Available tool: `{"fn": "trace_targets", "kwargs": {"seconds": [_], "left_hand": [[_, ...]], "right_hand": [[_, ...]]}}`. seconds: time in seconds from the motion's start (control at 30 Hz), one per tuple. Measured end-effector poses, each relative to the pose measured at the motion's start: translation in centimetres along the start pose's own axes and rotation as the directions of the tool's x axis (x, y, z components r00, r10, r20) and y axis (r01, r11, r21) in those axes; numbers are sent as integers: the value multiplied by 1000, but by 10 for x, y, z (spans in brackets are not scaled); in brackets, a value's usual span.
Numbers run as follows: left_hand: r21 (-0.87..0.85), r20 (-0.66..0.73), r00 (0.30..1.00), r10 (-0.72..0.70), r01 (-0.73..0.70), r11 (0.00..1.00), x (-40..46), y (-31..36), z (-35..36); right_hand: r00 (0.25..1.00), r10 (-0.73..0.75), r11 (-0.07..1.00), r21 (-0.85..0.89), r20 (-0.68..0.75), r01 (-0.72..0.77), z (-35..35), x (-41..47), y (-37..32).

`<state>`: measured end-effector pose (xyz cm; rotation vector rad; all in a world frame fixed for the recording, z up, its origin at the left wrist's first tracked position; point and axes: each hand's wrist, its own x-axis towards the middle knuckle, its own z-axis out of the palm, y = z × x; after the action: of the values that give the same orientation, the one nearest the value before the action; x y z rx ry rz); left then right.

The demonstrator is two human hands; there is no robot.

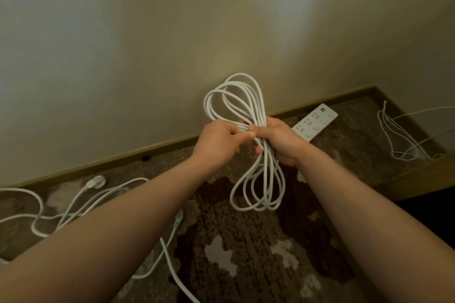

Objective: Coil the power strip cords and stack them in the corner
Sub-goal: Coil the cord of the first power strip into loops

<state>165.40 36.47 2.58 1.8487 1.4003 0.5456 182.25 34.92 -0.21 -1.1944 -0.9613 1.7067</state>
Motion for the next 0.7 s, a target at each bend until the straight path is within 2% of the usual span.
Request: {"fn": "trace_targets", "kwargs": {"seconds": [0.1, 0.2, 0.3, 0.43, 0.5, 0.7], "left_hand": [[57, 54, 998, -13, 10, 998, 3, -9, -8], [109, 95, 993, -64, 54, 993, 9, -26, -23], [154, 26, 995, -92, 87, 984, 8, -38, -28], [70, -143, 989, -23, 33, 997, 10, -27, -24], [45, -174, 984, -33, 41, 998, 14, -24, -30], [79, -163, 986, -44, 57, 995, 14, -45, -50]], "right_hand": [[999, -12, 1000, -28, -45, 11, -3, 1, 1], [988, -28, 995, -98, -150, 13, -11, 1, 5], [979, -57, 975, -223, -198, 11, -14, 0, 9], [999, -26, 923, -385, -40, 8, -1, 1, 10], [1000, -23, 907, -421, -19, 13, 4, 3, 13], [983, -105, 907, -419, -151, 33, 1, 0, 8]]}}
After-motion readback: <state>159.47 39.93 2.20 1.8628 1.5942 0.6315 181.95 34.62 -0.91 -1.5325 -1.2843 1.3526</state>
